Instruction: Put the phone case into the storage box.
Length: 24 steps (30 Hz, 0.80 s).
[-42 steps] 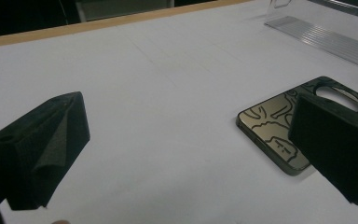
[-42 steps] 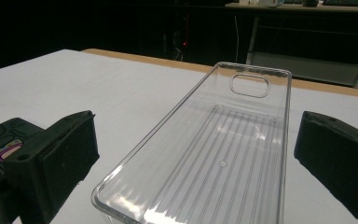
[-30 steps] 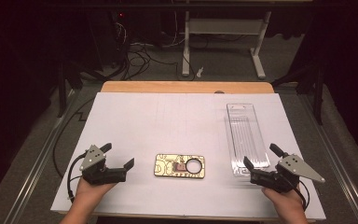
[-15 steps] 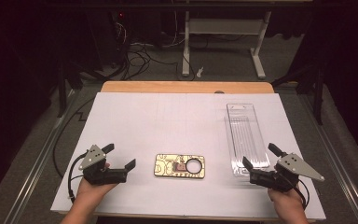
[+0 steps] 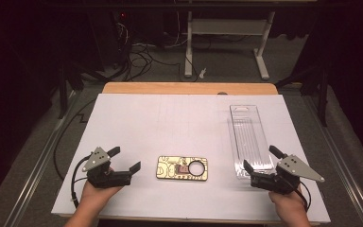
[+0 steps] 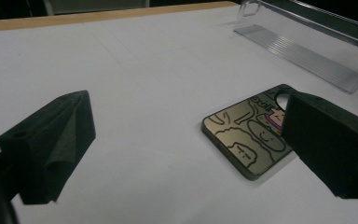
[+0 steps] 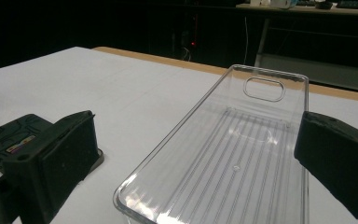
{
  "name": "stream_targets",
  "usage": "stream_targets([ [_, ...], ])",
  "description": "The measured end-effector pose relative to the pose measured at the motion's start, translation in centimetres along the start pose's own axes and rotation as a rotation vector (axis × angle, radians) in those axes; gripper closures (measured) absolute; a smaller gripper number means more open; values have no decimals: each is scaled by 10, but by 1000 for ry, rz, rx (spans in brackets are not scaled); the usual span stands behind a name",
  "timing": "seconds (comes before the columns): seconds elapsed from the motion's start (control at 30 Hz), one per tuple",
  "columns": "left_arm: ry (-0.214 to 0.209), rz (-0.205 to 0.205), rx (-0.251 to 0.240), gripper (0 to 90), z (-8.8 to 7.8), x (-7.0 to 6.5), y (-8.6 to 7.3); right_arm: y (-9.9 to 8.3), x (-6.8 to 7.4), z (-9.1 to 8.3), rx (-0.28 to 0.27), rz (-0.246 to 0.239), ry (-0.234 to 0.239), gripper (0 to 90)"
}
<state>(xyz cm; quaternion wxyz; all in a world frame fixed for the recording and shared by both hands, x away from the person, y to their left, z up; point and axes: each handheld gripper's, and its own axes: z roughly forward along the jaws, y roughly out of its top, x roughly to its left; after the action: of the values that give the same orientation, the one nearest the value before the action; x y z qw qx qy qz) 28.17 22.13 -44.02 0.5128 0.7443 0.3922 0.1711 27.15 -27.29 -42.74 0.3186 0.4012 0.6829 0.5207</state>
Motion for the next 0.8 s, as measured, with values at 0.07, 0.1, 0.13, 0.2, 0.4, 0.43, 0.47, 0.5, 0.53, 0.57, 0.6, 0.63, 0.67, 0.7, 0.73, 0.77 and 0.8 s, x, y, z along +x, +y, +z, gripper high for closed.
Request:
stream_targets([
  [0.07,-45,-6,21,136,4,-3,1,-2,0,-1,8,-5,3,1],
  [0.1,-71,10,34,167,7,-7,0,-2,-1,0,10,-9,1,1],
  [0.13,-71,10,34,177,7,-7,0,-2,-1,-1,11,-6,-2,1],
  [0.2,-91,23,52,230,11,-11,0,-1,-1,-1,8,-4,-1,1],
  [0.4,-146,69,70,373,18,-25,-3,-3,0,1,15,-6,-4,1],
  [0.43,-146,69,70,399,18,-25,-3,-3,0,0,14,-8,-3,1],
  [0.47,-148,84,85,429,21,-28,-3,-2,0,0,12,-8,-3,1],
  [0.5,-152,91,91,455,23,-30,-3,-2,0,0,12,-8,-2,1],
  [0.53,-152,91,91,481,23,-30,-3,-2,0,0,12,-8,-2,1],
  [0.57,-159,94,94,497,24,-31,-3,-2,0,1,14,-10,-1,1],
  [0.6,-169,95,97,497,26,-33,-3,-2,0,1,14,-10,-1,1],
  [0.63,-178,94,100,521,28,-35,-4,-2,0,1,15,-9,-3,1],
  [0.67,-190,102,107,582,32,-40,-4,-2,0,1,14,-10,-3,1],
  [0.7,-190,102,107,615,32,-40,-4,-2,0,1,14,-10,-3,1],
  [0.73,-192,108,113,615,34,-42,-4,-2,0,1,13,-11,-1,1],
  [0.77,-191,106,126,691,36,-44,-4,-2,0,2,15,-10,-4,1],
  [0.8,-204,100,136,691,38,-46,-4,-2,0,2,15,-10,-4,1],
])
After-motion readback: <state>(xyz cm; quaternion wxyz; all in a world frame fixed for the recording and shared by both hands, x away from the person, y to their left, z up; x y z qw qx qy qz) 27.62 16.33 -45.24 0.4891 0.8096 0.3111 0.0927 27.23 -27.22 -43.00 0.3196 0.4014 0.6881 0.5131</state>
